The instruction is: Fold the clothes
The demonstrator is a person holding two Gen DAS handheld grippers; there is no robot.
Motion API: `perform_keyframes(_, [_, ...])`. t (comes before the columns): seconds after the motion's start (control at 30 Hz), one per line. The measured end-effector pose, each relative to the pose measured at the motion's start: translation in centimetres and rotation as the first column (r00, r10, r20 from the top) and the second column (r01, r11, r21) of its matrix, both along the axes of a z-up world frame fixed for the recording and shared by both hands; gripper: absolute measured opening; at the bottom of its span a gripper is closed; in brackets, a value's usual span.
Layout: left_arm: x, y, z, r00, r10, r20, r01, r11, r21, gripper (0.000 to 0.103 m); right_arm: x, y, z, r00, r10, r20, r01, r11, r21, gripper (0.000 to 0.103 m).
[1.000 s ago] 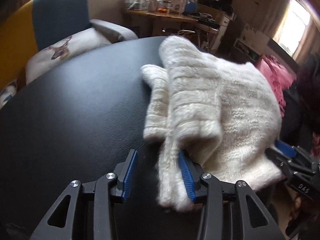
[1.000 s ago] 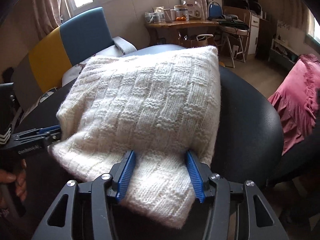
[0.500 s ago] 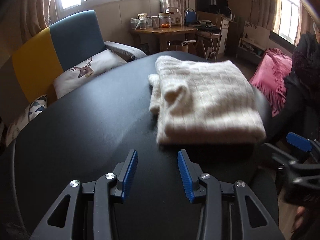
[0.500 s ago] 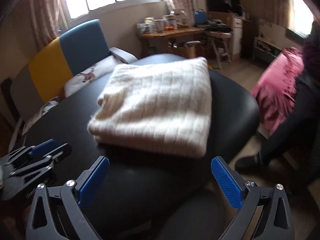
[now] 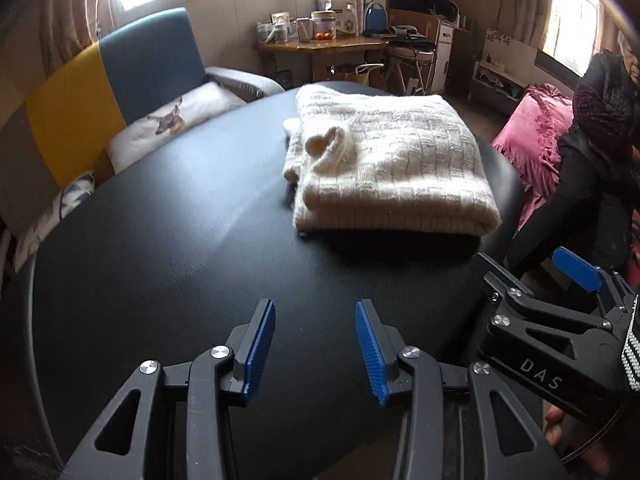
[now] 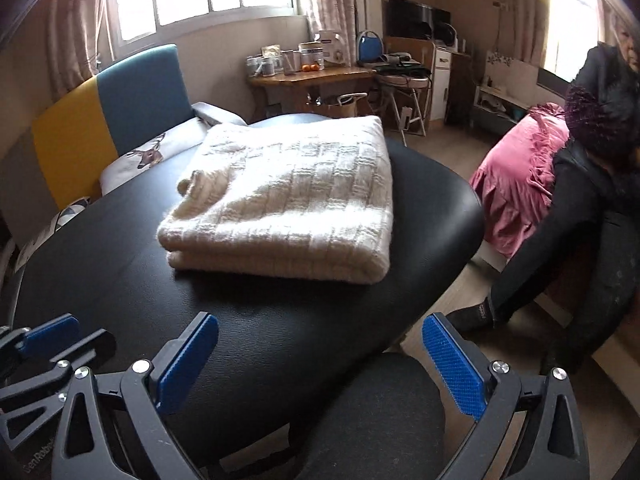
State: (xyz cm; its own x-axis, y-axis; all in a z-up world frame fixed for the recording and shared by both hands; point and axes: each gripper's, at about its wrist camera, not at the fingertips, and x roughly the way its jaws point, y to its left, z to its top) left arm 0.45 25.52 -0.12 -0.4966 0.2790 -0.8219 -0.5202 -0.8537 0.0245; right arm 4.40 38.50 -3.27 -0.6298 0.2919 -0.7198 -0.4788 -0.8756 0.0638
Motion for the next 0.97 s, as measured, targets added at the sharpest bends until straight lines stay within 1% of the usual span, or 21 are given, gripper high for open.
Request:
perform_keyframes(0.13, [0.1, 0.1, -0.2, 1.000, 0.003, 0.011, -0.003, 1.000, 0.004, 0.042, 0.0, 0.0, -0.3, 1.000, -0.002, 0.004, 0.002, 1.000, -0.013, 0.103])
perform_keyframes(0.33, [0.2, 0.6, -0.7, 1.000, -0.001, 0.012, 0.002, 1.000, -0.023, 0.042, 0.0, 0.0, -0.2, 1.000, 0.000, -0.004, 0.000, 1.000, -0.013, 0.103])
perform_keyframes(0.47, [-0.1, 0.1, -1.1, 0.999, 0.030, 0.015, -0.030, 1.000, -0.005, 0.042, 0.0, -0.1, -0.3, 1.000, 0.004, -0.008, -0.004, 1.000, -0.018, 0.103])
perform_keyframes(0.5, [-0.1, 0.0, -1.1, 0.999, 0.042, -0.004, -0.042, 0.999, -0.003, 0.042, 0.0, -0.1, -0.3, 1.000, 0.005, -0.009, -0.006, 1.000, -0.019, 0.103])
perform_keyframes(0.57, [0.1, -0.3, -0.9, 0.995, 0.069, -0.077, -0.071, 0.997, -0.024, 0.042, 0.0, -0.2, -0.3, 1.000, 0.009, -0.007, -0.009, 1.000, -0.019, 0.103])
perform_keyframes(0.6, [0.1, -0.3, -0.8, 0.994, 0.071, -0.088, -0.074, 0.997, -0.027, 0.042, 0.0, -0.2, -0.4, 1.000, 0.010, -0.005, -0.010, 1.000, -0.017, 0.103])
perform_keyframes(0.73, [0.1, -0.6, -0.6, 0.992, 0.069, -0.103, -0.070, 0.997, -0.011, 0.042, -0.1, -0.4, -0.6, 1.000, 0.013, 0.003, -0.013, 1.000, -0.019, 0.103])
perform_keyframes(0.83, [0.1, -0.7, -0.6, 0.991, 0.068, -0.115, -0.071, 0.997, -0.018, 0.042, -0.1, -0.5, -0.7, 1.000, 0.014, 0.006, -0.014, 1.000, -0.021, 0.103])
perform_keyframes(0.97, [-0.2, -0.6, -1.0, 0.994, 0.068, -0.084, -0.071, 0.997, -0.027, 0.042, -0.1, -0.5, -0.8, 1.000, 0.014, 0.013, -0.013, 1.000, -0.023, 0.103])
